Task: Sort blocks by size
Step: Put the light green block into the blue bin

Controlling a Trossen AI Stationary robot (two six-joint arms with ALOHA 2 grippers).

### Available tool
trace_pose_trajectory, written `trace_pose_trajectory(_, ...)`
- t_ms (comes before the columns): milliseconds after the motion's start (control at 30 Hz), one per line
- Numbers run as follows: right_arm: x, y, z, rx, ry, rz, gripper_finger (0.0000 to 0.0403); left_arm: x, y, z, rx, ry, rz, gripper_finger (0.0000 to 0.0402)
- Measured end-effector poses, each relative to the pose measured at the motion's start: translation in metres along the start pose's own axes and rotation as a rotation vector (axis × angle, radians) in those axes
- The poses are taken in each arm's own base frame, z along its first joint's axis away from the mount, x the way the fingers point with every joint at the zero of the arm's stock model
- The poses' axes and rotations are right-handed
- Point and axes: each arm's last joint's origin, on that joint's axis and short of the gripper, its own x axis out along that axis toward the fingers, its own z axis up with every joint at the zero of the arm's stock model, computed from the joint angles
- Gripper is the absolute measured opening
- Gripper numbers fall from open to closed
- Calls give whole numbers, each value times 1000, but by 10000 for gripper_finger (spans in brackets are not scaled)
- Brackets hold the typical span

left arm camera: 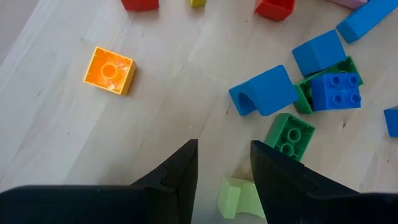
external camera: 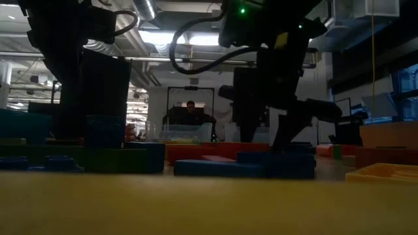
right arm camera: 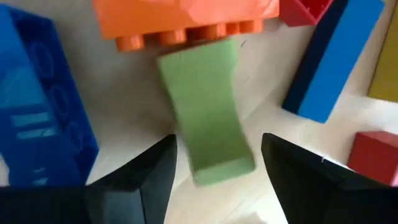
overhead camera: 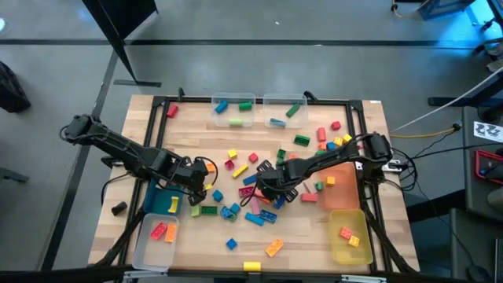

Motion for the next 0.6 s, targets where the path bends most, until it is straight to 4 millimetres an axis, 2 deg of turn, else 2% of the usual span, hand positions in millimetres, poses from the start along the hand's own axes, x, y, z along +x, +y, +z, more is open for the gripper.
trace_pose_trajectory(267,5,3,-2,-6,34,39,228,0,-1,1,-2,-16,-10,131)
trace_pose_trajectory(500,5,4,-3,-7,38,46,140,0,-1,2,19,-28,-5,131)
trace_pose_trajectory(600,5,3,-3,-6,44,38,136,0,-1,2,18,-32,-6,131)
